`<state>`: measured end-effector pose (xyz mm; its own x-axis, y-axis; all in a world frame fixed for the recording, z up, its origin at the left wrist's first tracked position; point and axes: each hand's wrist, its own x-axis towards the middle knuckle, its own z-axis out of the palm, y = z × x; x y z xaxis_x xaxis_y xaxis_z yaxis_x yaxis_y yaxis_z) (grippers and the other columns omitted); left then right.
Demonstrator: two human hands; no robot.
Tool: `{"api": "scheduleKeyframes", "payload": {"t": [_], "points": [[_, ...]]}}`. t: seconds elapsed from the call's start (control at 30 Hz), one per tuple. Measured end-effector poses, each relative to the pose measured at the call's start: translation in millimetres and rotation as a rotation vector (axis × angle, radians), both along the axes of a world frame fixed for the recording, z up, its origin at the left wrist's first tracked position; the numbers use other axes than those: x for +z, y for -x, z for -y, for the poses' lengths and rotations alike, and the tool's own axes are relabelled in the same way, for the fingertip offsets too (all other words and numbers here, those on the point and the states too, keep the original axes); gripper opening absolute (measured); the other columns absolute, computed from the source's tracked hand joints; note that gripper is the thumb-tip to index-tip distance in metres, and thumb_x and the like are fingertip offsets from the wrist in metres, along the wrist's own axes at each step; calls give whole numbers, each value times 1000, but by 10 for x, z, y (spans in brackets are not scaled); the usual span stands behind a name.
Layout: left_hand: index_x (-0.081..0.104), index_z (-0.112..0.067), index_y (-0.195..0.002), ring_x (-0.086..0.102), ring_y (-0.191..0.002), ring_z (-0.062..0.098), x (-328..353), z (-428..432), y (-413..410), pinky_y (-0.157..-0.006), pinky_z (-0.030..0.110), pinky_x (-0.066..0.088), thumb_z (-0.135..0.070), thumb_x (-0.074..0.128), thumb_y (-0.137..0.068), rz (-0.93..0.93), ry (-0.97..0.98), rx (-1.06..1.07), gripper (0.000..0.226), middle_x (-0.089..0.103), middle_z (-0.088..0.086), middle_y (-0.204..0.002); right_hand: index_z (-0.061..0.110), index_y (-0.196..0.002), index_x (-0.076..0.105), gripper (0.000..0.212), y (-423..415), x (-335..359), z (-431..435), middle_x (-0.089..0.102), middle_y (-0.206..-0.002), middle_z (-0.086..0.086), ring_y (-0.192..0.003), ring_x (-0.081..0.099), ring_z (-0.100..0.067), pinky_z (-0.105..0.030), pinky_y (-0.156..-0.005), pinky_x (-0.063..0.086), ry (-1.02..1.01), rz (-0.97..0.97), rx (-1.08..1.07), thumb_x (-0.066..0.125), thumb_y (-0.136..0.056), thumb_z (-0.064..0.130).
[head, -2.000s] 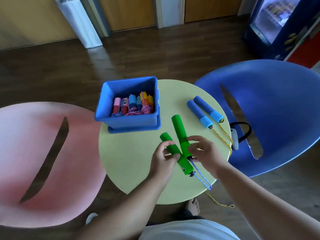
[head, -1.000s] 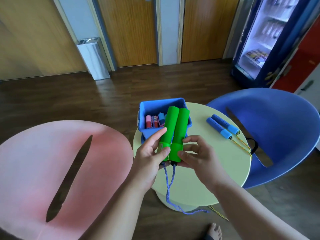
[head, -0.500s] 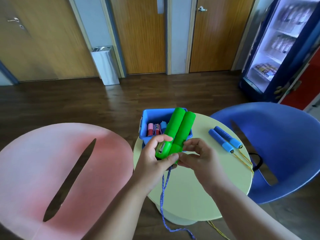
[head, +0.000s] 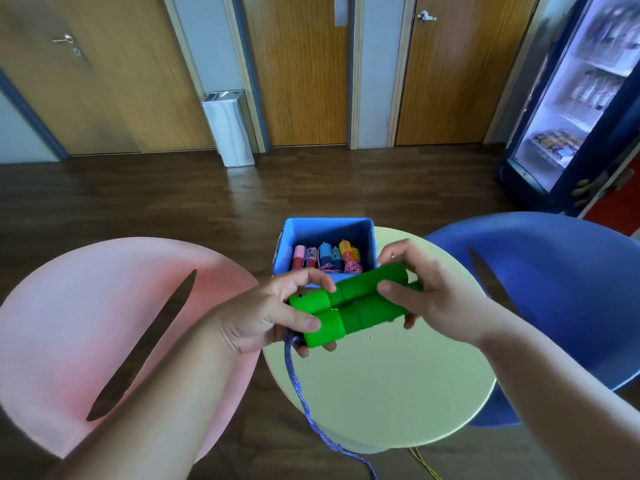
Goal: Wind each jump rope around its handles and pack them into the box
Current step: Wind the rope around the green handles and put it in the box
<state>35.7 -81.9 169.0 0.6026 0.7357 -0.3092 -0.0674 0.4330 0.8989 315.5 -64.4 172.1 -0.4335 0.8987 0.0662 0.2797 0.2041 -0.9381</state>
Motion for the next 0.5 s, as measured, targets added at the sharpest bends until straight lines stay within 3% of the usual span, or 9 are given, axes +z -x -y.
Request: {"api": "scheduleKeyframes", "payload": {"t": [0.1,0.23,0.4,0.5], "points": [[62,-21,-114,71,-90,51,88,-88,39,-50,32,56,10,61,-83,16,38,-83,44,67,21,-115,20,-106,57,16,44,-62,92,66,-86,-8,-67,68,-30,-37,-48,52,155,-182,22,69,-95,18],[62,-20,-114,71,-88,50,131,-141,40,-47,30,54,4,67,-79,8,35,-138,43,67,21,-117,21,-108,54,25,68,-128,234,70,-92,-11,-74,72,-40,-36,-50,54,360,-354,19,72,-93,28],[63,-21,-108,72,-84,49,82,-127,-22,-42,28,51,1,69,-72,-10,28,-125,43,67,21,-113,19,-110,53,25,53,-145,338,72,-93,-12,-75,73,-40,-35,-51,55,341,-354,19,66,-91,27],[60,-20,-121,72,-85,49,53,-119,-123,-42,27,50,1,70,-73,-18,-17,-65,53,67,23,-118,14,-109,53,23,-21,-130,317,69,-87,-12,-69,69,-38,-32,-48,51,326,-379,-42,66,-92,22]]}}
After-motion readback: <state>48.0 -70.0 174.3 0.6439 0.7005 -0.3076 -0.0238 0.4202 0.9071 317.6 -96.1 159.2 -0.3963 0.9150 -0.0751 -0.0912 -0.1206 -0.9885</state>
